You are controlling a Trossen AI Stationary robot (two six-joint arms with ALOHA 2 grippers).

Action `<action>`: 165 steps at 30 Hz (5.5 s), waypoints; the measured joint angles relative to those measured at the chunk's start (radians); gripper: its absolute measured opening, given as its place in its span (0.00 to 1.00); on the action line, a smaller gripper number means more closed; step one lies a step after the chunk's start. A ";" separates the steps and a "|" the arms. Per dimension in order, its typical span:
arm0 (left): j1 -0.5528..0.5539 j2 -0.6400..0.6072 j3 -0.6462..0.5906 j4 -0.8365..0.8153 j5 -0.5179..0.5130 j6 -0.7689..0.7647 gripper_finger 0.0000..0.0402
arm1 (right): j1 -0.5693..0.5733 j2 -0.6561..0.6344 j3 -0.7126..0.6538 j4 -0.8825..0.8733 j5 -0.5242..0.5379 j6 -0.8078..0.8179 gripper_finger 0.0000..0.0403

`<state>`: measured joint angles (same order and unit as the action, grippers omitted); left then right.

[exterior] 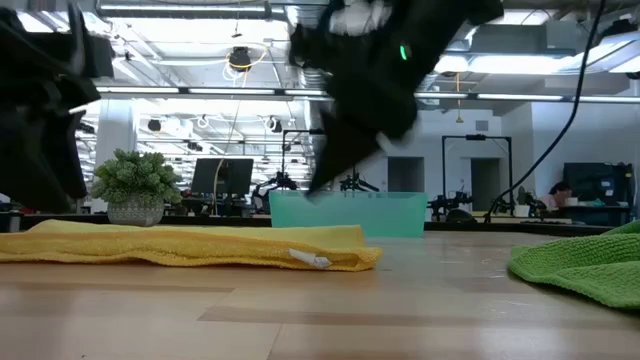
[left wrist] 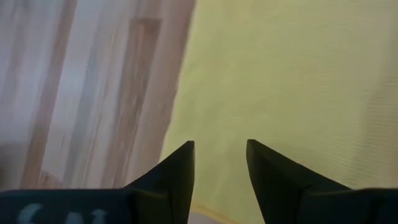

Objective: Roll microfiber towels into tight, uniform cylinder then place into a basket
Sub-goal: Fold the yellow microfiber cloth

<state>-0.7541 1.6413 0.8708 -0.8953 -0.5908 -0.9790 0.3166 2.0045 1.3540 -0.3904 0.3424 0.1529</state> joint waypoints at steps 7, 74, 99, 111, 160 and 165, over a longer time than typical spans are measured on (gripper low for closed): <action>0.077 0.001 -0.044 0.132 0.049 0.027 0.26 | -0.041 0.073 0.005 0.045 -0.044 -0.003 0.28; 0.518 0.076 -0.117 0.729 0.122 0.765 0.08 | 0.128 0.034 0.133 -0.442 0.053 0.206 0.28; 0.525 0.053 0.045 0.692 0.131 1.067 0.08 | 0.174 0.031 0.133 -0.680 0.127 0.365 0.28; 0.252 0.053 0.062 0.686 0.101 0.753 0.08 | 0.234 -0.008 0.133 -0.726 0.242 0.431 0.28; 0.005 0.103 0.135 0.212 0.066 0.586 0.08 | 0.155 -0.004 0.094 -0.109 0.048 0.073 0.28; -0.018 0.104 0.137 0.262 0.081 0.553 0.08 | 0.157 -0.004 0.094 -0.019 0.048 0.009 0.28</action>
<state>-0.7722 1.7450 1.0080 -0.6332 -0.5100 -0.4257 0.4738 2.0006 1.4479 -0.4096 0.3902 0.1619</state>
